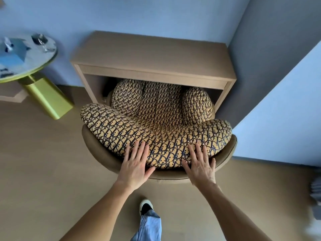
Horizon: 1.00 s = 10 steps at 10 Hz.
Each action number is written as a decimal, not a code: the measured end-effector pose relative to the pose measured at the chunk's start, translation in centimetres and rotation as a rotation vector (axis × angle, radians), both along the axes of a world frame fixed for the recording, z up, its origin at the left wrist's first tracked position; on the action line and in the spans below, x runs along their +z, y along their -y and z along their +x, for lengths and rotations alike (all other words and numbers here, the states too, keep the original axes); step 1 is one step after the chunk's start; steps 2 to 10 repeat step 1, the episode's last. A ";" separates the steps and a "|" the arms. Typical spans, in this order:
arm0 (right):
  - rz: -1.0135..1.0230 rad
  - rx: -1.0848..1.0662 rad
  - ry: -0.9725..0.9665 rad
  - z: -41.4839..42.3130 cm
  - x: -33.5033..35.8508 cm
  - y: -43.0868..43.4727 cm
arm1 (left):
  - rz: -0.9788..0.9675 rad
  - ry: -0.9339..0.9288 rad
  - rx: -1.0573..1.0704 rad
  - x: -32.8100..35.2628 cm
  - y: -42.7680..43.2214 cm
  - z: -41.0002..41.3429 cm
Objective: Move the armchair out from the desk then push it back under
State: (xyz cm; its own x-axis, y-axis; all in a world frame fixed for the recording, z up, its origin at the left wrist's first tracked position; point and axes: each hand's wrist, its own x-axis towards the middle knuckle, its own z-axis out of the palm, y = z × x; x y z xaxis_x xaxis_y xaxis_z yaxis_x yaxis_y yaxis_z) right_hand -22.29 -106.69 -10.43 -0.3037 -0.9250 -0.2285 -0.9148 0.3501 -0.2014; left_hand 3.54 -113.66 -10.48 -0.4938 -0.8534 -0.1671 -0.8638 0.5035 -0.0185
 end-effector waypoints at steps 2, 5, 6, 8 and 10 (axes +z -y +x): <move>-0.009 -0.040 0.034 1.0 3.0 -1.5 | 0.084 0.092 -0.005 3.1 -1.0 -1.0; -0.009 -0.040 0.034 1.0 3.0 -1.5 | 0.084 0.092 -0.005 3.1 -1.0 -1.0; -0.009 -0.040 0.034 1.0 3.0 -1.5 | 0.084 0.092 -0.005 3.1 -1.0 -1.0; -0.009 -0.040 0.034 1.0 3.0 -1.5 | 0.084 0.092 -0.005 3.1 -1.0 -1.0; -0.009 -0.040 0.034 1.0 3.0 -1.5 | 0.084 0.092 -0.005 3.1 -1.0 -1.0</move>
